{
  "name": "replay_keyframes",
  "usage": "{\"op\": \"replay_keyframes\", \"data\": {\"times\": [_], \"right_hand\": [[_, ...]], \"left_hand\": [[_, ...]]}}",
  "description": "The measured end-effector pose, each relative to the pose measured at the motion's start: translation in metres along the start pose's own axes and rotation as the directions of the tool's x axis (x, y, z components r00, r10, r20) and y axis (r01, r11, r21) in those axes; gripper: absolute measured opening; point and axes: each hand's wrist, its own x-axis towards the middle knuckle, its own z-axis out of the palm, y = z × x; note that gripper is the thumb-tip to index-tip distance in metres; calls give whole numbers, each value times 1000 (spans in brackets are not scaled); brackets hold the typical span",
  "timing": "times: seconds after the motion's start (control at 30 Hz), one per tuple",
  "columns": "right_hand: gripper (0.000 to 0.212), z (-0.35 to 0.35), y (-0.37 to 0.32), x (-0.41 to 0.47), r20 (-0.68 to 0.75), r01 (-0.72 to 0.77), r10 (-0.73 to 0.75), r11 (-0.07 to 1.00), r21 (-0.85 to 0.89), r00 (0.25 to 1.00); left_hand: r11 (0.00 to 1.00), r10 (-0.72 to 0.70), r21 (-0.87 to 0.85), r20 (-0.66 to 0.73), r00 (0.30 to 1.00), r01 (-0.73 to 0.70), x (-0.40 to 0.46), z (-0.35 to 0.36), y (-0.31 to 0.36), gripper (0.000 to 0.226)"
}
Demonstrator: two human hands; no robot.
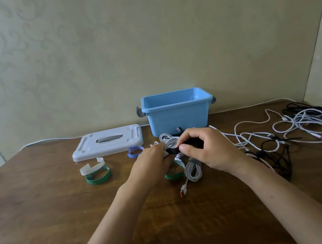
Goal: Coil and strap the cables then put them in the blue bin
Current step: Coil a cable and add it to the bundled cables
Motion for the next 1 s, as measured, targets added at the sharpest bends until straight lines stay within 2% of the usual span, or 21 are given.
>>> {"op": "replay_keyframes", "data": {"times": [0.13, 0.23, 0.37, 0.43, 0.53, 0.63, 0.77, 0.87, 1.0], "right_hand": [[9, 0, -1, 0, 14, 16, -15, 997, -75, 1000], [12, 2, -2, 0, 28, 39, -35, 986, -162, 999], [9, 1, -2, 0, 27, 69, -65, 981, -181, 997], [6, 0, -3, -1, 21, 75, -72, 981, -179, 997], [8, -3, -4, -1, 23, 87, -84, 979, -184, 996], [9, -6, -3, 0, 56, 97, -87, 972, -212, 995], [16, -7, -3, 0, 50, 83, -75, 977, -196, 996], [14, -11, -1, 1, 1, 60, -61, 989, -135, 998], [13, -8, 0, 2, 26, 36, -32, 987, -158, 999]], "left_hand": [[998, -6, 62, 11, 1000, 5, 0, 2, 0, 17], [994, 65, 83, 108, 992, -74, 1, 0, 1, 18], [988, 150, -68, 247, 957, -137, -1, -6, 0, 32], [973, 208, -147, 243, 947, -176, -2, -5, 0, 37], [967, 246, -121, 243, 938, -223, -3, -4, 3, 34], [976, 219, -54, 249, 943, -212, -3, -3, 4, 31], [974, 219, 21, 171, 961, -226, -3, 0, 0, 21], [984, 175, 11, 138, 975, -178, -2, 2, -1, 27], [987, 141, 52, 138, 980, -150, 1, 4, -2, 28]]}}
